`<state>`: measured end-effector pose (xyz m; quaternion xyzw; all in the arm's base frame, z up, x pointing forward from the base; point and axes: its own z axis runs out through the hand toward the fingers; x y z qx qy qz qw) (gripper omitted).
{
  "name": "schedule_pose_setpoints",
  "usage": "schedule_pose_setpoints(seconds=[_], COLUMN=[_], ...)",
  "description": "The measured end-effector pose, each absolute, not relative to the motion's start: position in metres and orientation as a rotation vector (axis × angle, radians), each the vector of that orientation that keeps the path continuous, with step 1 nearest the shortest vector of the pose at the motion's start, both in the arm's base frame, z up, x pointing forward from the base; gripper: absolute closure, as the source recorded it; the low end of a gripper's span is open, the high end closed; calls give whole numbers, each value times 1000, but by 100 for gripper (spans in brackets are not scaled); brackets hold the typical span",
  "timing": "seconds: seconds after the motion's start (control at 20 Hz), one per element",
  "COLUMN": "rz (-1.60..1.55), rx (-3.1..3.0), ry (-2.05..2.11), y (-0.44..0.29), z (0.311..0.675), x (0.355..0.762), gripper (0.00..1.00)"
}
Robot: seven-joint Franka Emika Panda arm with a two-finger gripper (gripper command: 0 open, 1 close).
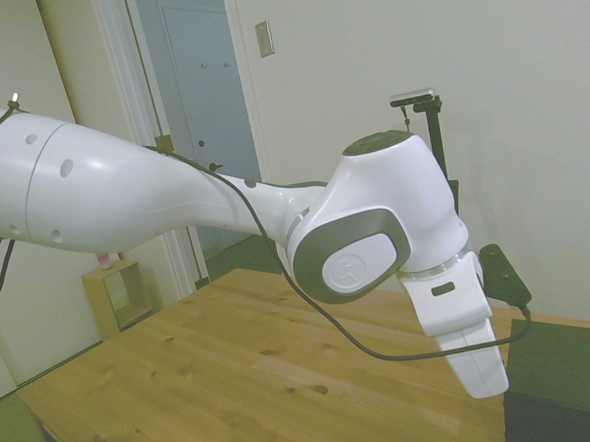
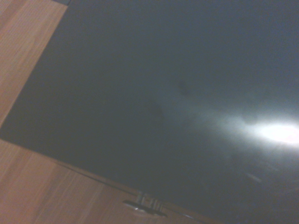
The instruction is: Close the top drawer
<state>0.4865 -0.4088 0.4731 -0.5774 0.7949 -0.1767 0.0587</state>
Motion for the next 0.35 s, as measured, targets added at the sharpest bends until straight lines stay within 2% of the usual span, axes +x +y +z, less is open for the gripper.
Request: schedule_pose_setpoints(seconds=[0.35], rz=[-492], rx=[-1850], ry=[2303], y=[-344], z=[470], x=[509], gripper=[100])
